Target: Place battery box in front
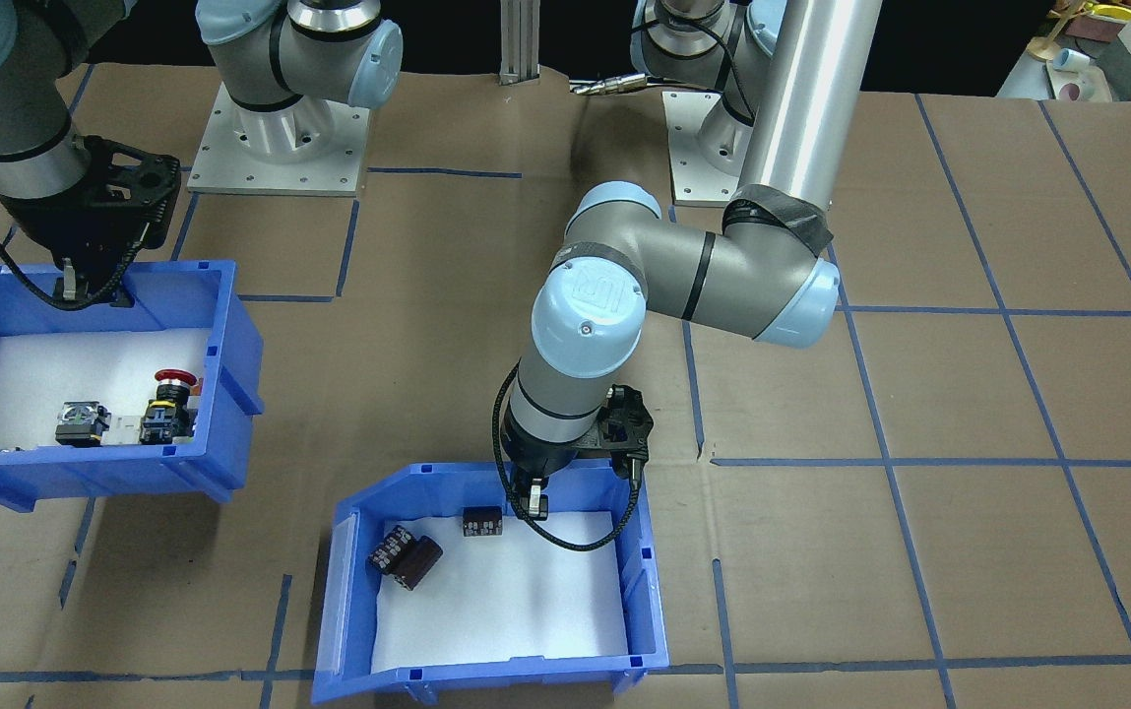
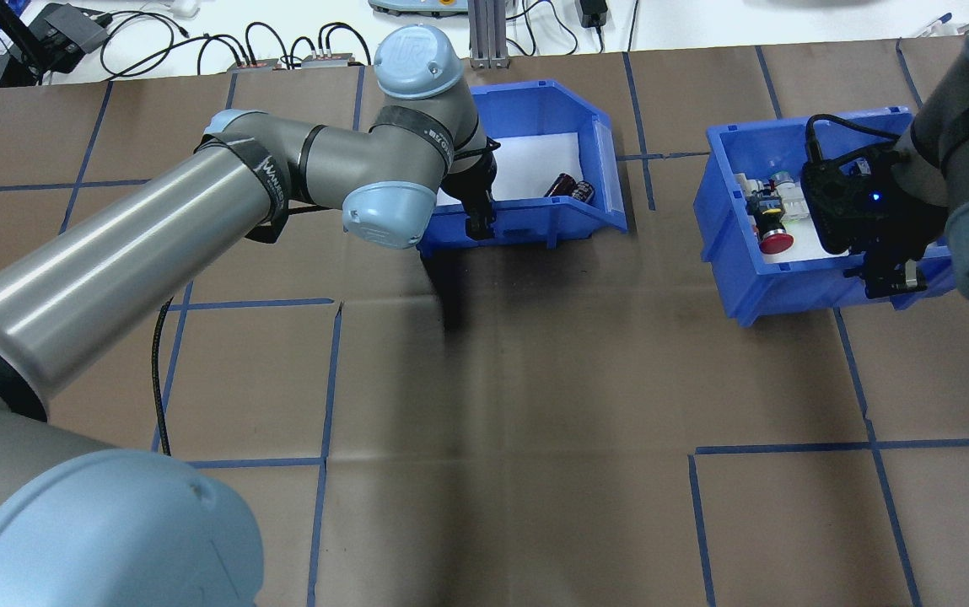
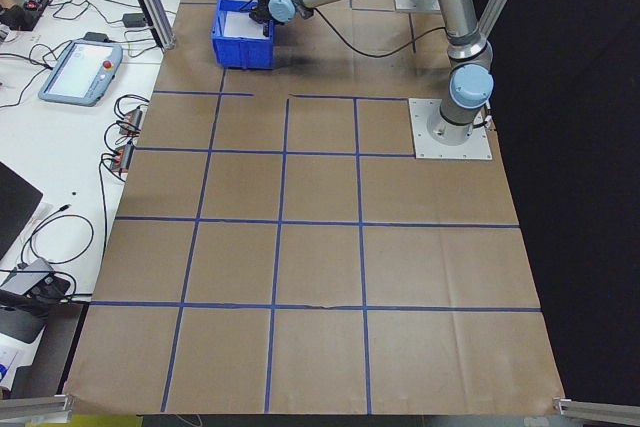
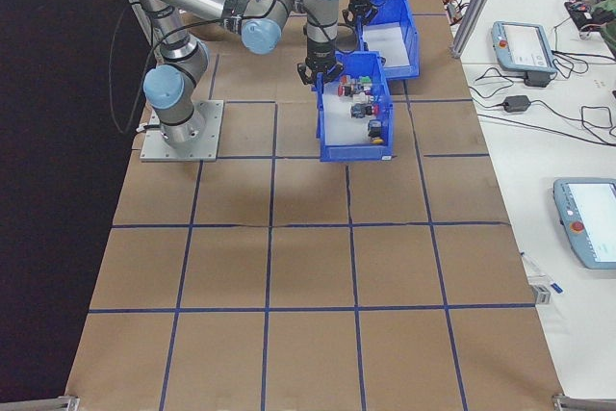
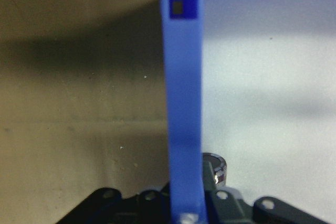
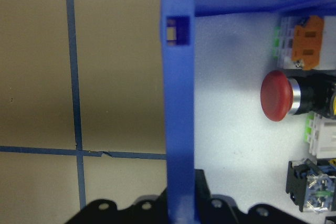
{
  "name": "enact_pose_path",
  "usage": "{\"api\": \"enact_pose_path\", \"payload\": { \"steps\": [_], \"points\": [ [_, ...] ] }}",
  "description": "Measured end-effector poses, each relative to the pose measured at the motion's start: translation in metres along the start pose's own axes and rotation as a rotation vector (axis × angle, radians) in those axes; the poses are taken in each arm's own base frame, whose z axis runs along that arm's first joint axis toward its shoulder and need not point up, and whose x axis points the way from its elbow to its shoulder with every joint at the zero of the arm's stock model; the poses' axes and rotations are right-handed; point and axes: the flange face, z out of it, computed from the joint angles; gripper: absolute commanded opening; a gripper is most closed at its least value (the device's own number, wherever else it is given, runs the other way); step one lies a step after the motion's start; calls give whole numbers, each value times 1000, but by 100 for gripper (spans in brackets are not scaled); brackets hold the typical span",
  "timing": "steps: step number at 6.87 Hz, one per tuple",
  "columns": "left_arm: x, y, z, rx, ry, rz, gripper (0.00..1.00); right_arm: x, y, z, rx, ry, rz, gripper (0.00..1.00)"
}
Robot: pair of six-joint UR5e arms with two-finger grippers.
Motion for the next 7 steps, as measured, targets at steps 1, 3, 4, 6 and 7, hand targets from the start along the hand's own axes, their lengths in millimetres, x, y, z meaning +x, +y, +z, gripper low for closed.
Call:
{"api": "enact_pose_path", "payload": {
  "steps": [1, 3, 4, 6, 7],
  "points": [
    [1, 0, 0, 1, 1, 7, 99, -7, -2, 0, 0, 1, -2, 5],
    [3, 1, -7, -4, 16, 45, 98, -22, -8, 2, 1, -1, -1, 5],
    [5, 4, -19, -8, 33, 65, 98, -35, -13, 5, 2, -3, 3, 5],
    [8, 8, -72, 7, 20, 150, 98, -73, -28, 13, 2, 13, 42, 5],
    [7, 8, -109, 23, -17, 236, 98, -88, -37, 17, 6, 19, 73, 5]
  ]
}}
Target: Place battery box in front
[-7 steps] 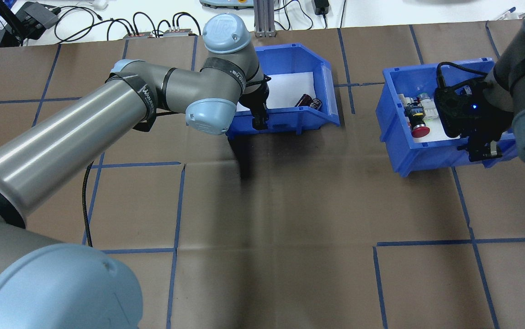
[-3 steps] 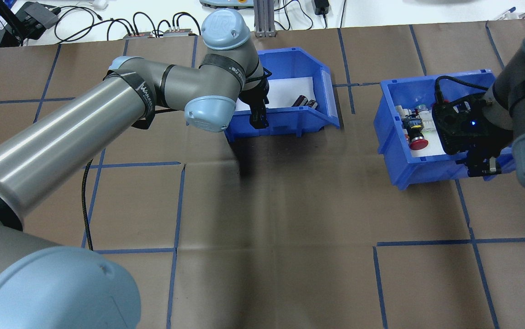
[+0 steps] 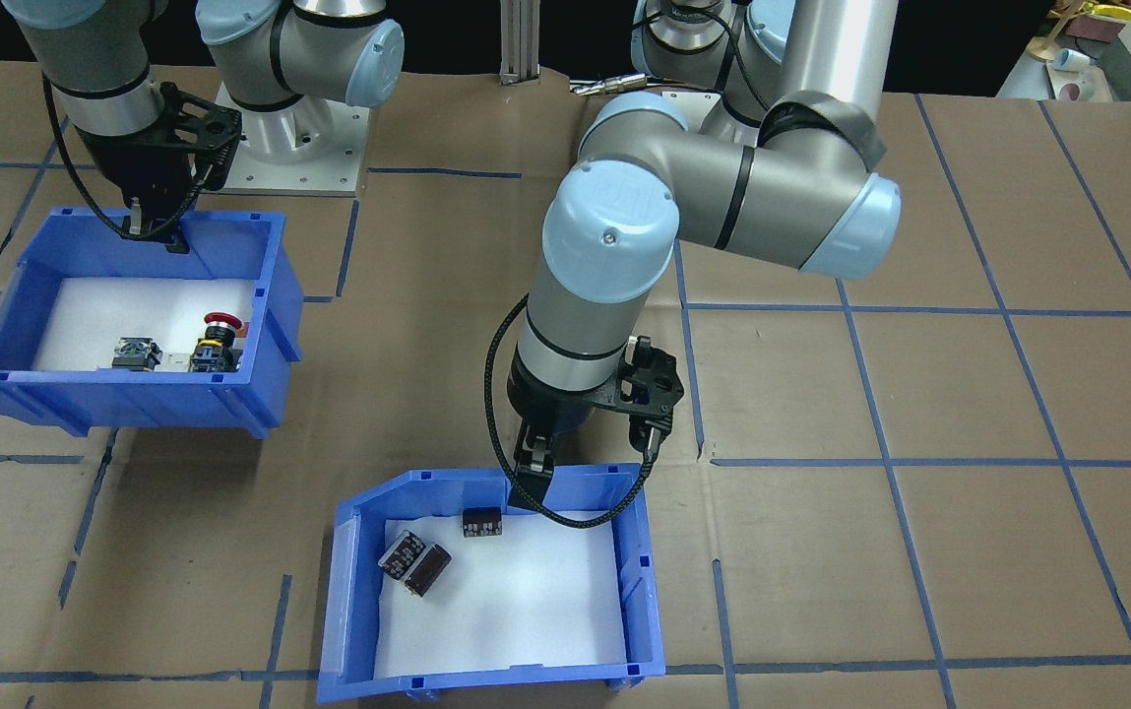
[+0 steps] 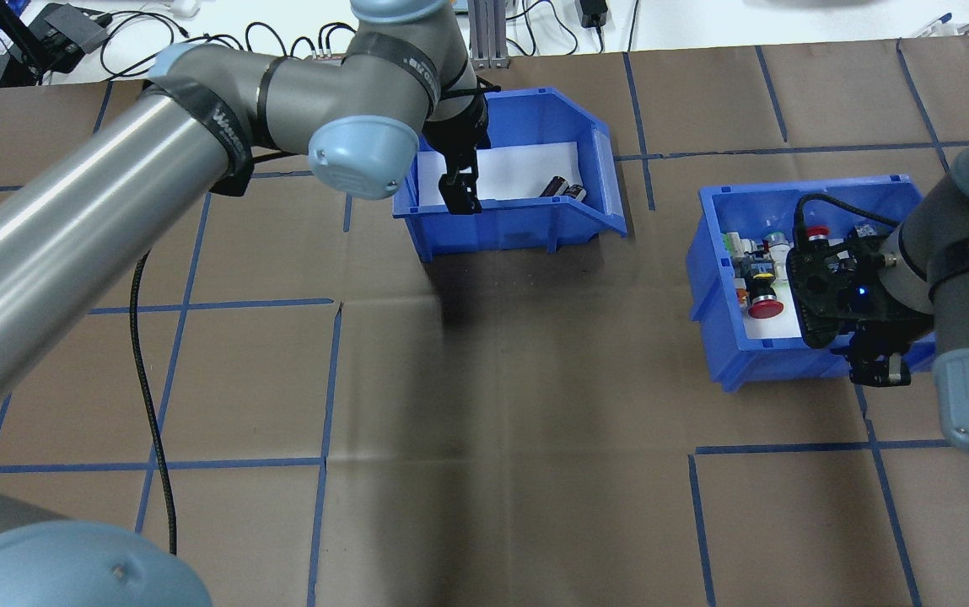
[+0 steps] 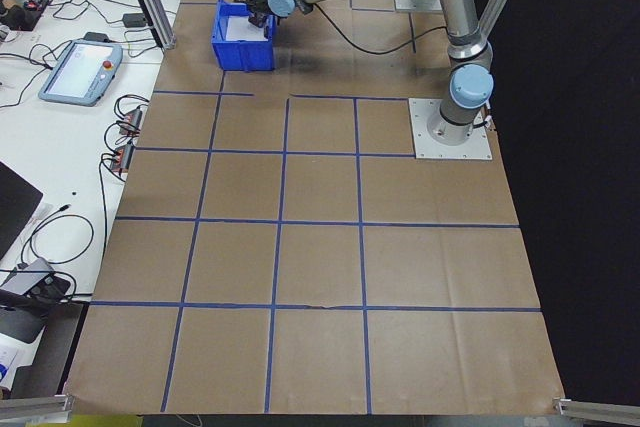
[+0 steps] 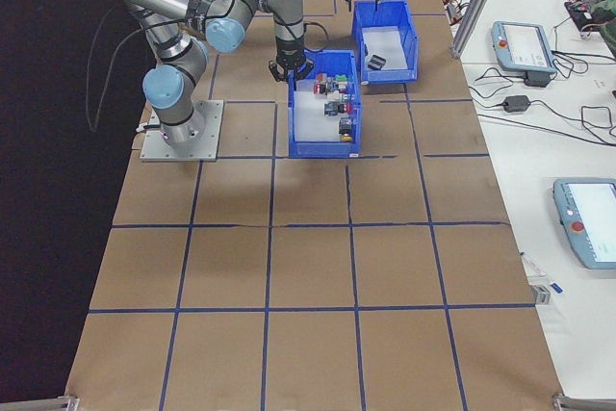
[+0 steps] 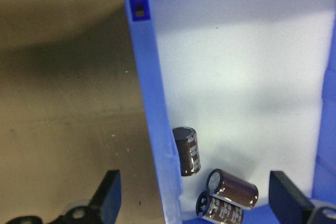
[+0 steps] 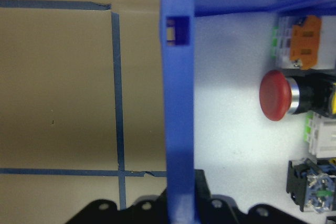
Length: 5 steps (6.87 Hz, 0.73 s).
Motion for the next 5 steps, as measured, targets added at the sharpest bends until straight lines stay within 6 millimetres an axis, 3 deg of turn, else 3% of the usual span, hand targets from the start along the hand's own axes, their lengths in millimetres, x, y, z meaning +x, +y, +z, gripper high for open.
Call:
{"api": "enact_pose_path", "payload": {
  "steps": [2, 3, 5],
  "points": [
    [-21, -9, -66, 90, -64, 334, 98, -21, -27, 4, 9, 6, 18, 5],
    [-37, -21, -97, 114, -108, 527, 99, -30, -50, 3, 13, 10, 19, 5],
    [-60, -67, -146, 97, -159, 854, 99, -51, -102, -1, 21, 16, 15, 5]
  ]
}}
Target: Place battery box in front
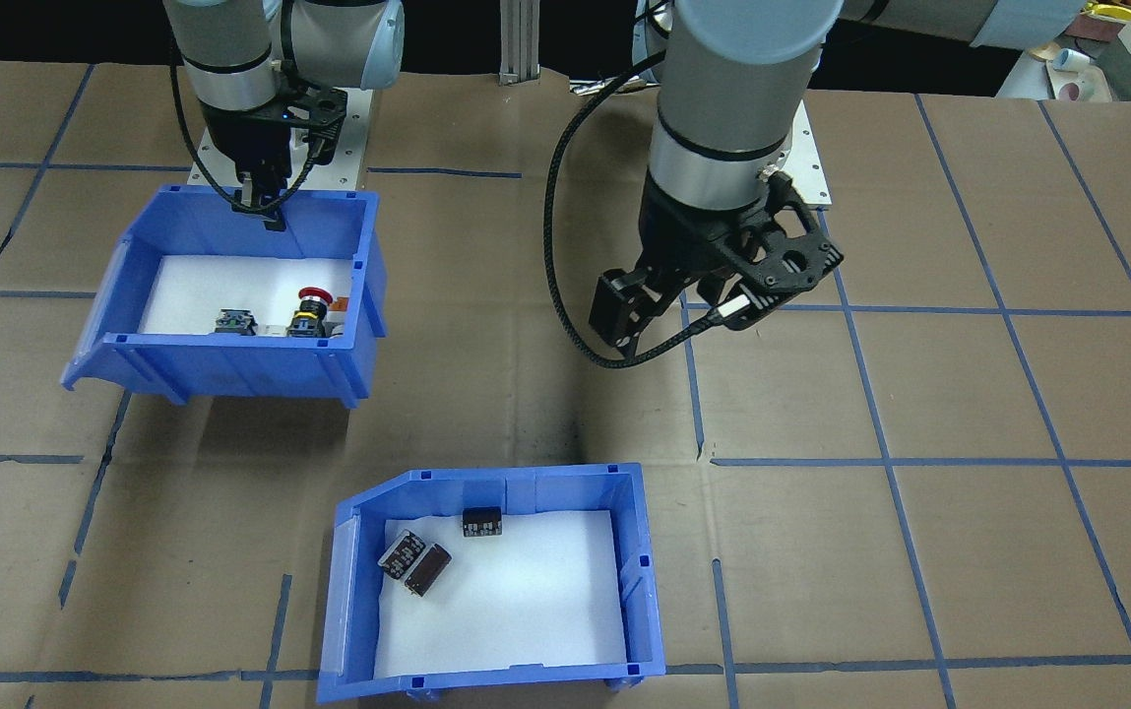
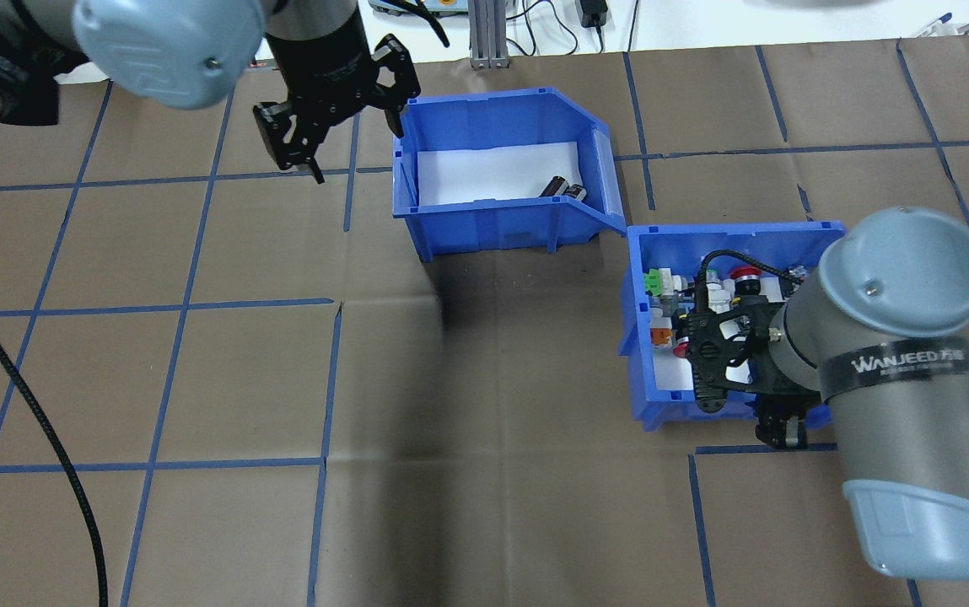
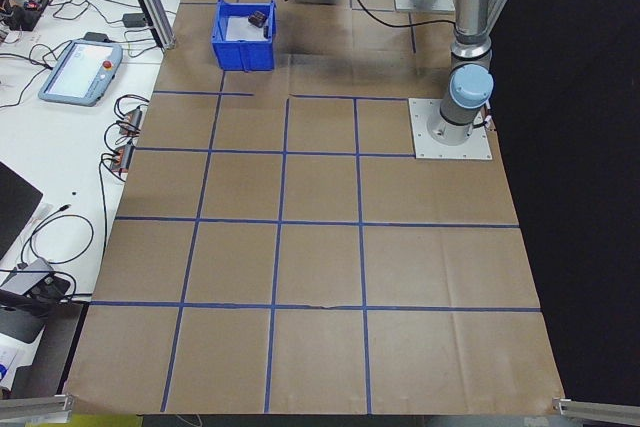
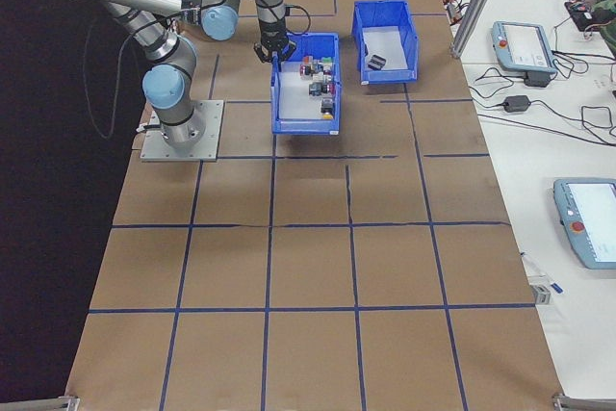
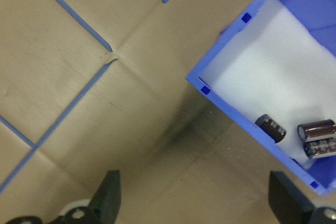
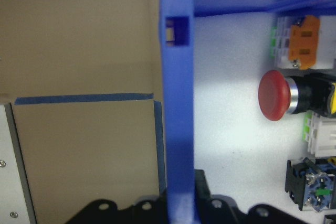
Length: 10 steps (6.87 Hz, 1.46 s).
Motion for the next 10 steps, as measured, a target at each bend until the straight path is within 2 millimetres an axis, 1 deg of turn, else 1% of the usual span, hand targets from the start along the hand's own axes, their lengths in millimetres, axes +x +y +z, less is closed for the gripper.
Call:
{"api": "enact_pose_path", "payload": {
  "steps": [1, 2, 3, 4, 5, 6, 7, 8, 10],
  "points": [
    [-23, -2, -14, -2, -2, 175, 99, -13, -25, -2, 4, 6, -5, 5],
    [-40, 5, -21, -5, -3, 331, 99, -27, -48, -4, 9, 10, -8, 5],
    [-56, 20, -20, -15, -4, 453, 99, -37, -66, -3, 9, 8, -9, 5],
    [-70, 38, -14, -28, -6, 528, 99, -45, -82, 0, 8, 4, -11, 5],
    [-84, 58, -10, -36, -7, 565, 99, -51, -99, 5, 10, 10, -14, 5],
    [-94, 71, -12, -35, -8, 577, 99, -56, -118, 11, 14, 22, -27, 5],
    [-101, 75, -16, -34, -8, 577, 99, -60, -138, 19, 19, 35, -42, 5],
    [-108, 74, -18, -45, -5, 564, 99, -65, -156, 26, 26, 46, -56, 5],
    [-120, 70, -19, -65, 13, 539, 99, -72, -182, 40, 37, 58, -60, 6]
  ]
}}
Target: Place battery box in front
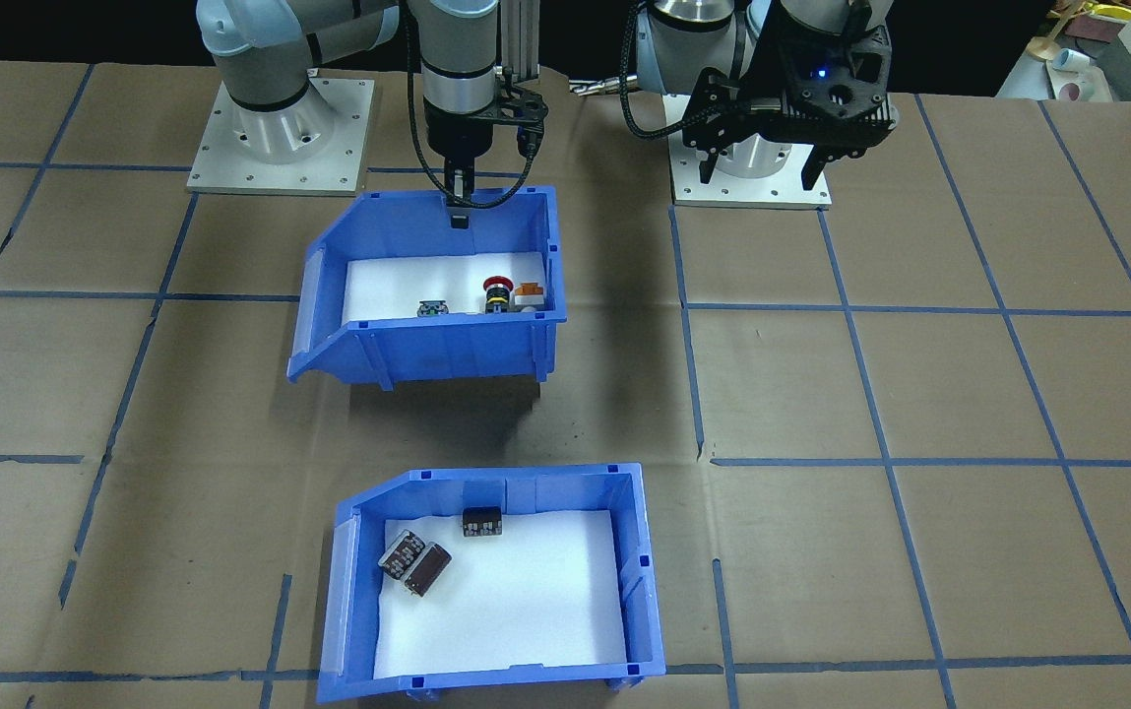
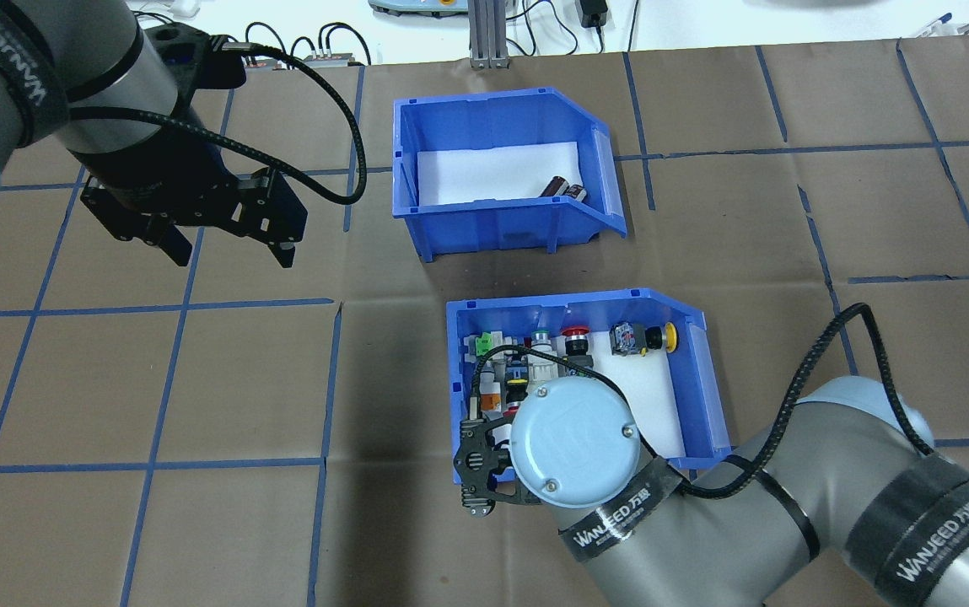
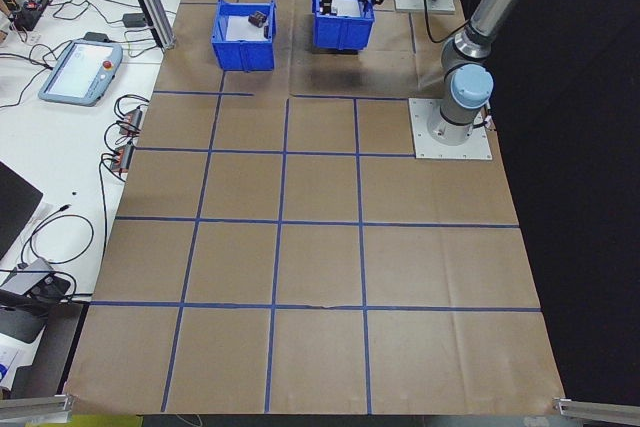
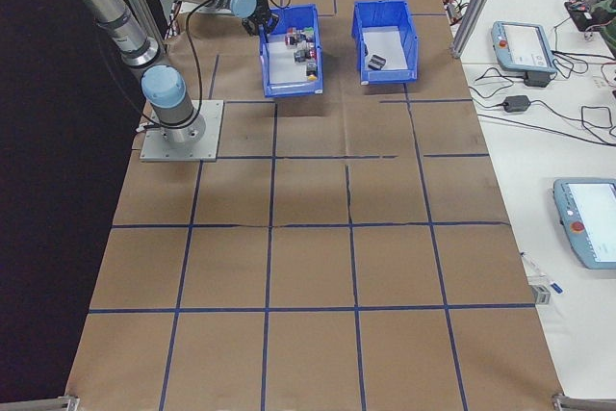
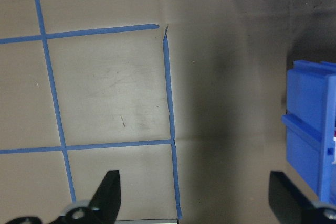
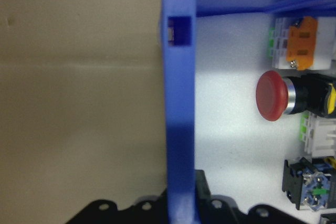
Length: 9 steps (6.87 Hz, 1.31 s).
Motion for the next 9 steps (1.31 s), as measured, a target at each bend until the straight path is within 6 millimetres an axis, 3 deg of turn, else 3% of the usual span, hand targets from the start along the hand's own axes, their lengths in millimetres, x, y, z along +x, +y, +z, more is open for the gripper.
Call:
{"api": "enact_pose_path", "payload": {
  "steps": [2, 3, 4, 5, 7, 9],
  "points": [
    [-2, 2, 4, -5, 8, -5, 99, -4, -10, 7, 1, -2, 14, 6],
    [-2, 2, 5, -6, 6, -5, 99, -5, -11, 9, -1, -7, 39, 12],
    [-3, 2, 5, -6, 5, -4, 99, -5, -12, 11, -2, -12, 52, 85],
    [-3, 2, 5, -7, 5, -4, 99, -6, -13, 12, 1, -18, 59, 100],
    [-3, 2, 6, -8, 0, -5, 99, -6, -14, 12, 14, -27, 69, 100],
    [-4, 2, 6, -8, -1, -6, 99, 6, -16, -8, 29, 7, 78, 100]
  ]
}}
